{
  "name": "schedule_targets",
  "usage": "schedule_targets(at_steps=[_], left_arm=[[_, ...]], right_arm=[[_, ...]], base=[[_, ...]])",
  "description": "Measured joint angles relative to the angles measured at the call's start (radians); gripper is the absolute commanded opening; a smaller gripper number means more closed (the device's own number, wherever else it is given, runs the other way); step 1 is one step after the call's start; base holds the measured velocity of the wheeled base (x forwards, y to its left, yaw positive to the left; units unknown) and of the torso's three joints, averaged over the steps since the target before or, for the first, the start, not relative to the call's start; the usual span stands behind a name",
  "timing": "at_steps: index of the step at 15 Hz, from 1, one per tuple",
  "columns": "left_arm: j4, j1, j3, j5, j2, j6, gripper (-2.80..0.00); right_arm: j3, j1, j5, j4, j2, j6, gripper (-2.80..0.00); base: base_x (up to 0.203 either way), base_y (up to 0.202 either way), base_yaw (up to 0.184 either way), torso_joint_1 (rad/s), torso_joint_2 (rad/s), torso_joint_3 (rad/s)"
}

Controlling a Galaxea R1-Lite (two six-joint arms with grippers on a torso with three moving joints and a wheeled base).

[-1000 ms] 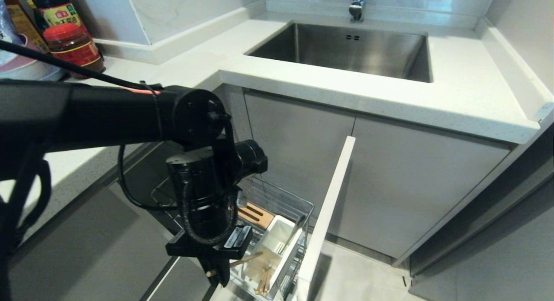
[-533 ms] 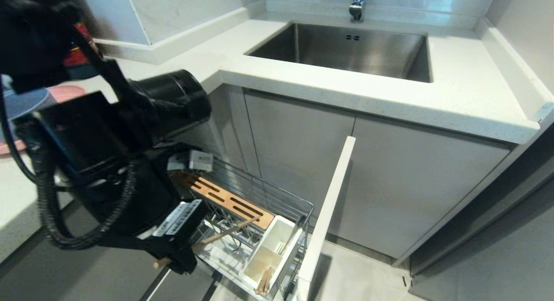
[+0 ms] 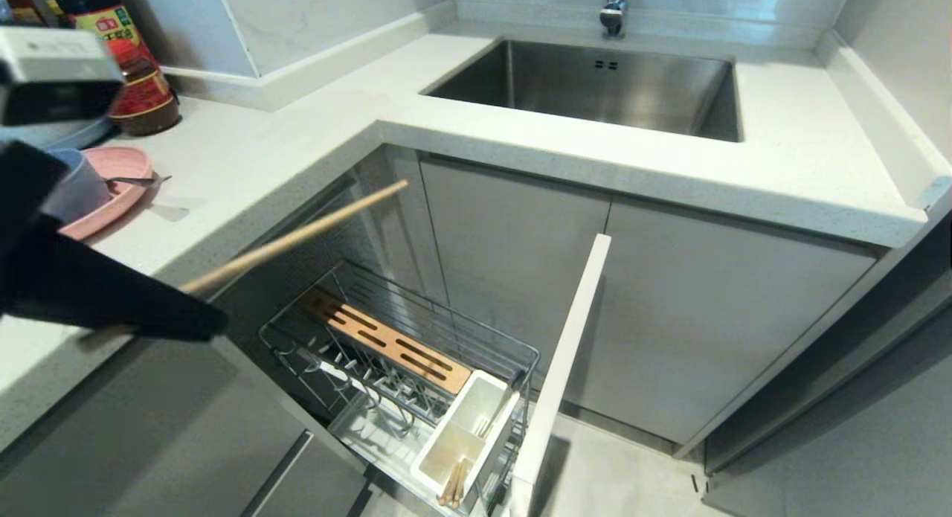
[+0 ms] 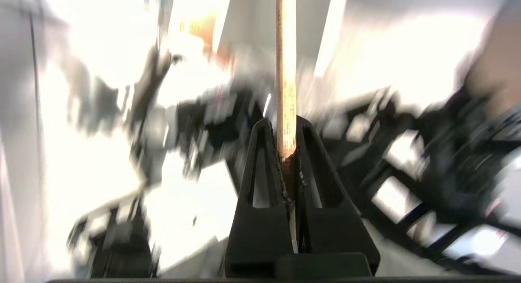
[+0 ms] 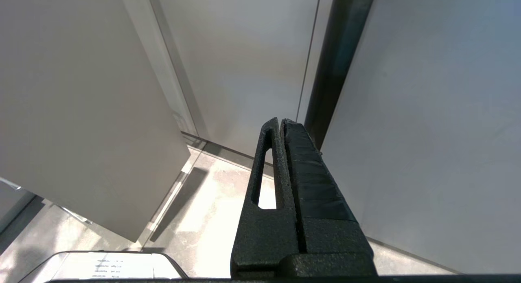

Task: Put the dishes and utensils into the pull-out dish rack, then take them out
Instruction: Take the chopsticks out of the cupboard

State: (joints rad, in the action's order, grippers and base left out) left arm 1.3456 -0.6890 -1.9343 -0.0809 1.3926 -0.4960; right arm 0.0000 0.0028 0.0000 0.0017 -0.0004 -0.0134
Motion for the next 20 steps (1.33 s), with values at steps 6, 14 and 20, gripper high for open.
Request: schedule_targets(at_steps=[6,14,20], left_arm=[[-0.255,0.301,-0.001,0.064,-0.156,0.009,-2.80],[-0.347,0.814,0.075,0.581,-0.154,0.220,-2.80],[-0.242,0.934,0.175,0.704,-0.049,0.337,-2.80]], right_arm=[[0.000,0.000,0.000,0.000,0.000,0.000,-2.80],[0.000,0.000,0.000,0.000,0.000,0.000,-2.80],[0.000,0.000,0.000,0.000,0.000,0.000,-2.80]], base=[[0.000,0.000,0.000,0.000,0.00,0.000],[0.000,0.000,0.000,0.000,0.00,0.000],[0.000,0.000,0.000,0.000,0.00,0.000]])
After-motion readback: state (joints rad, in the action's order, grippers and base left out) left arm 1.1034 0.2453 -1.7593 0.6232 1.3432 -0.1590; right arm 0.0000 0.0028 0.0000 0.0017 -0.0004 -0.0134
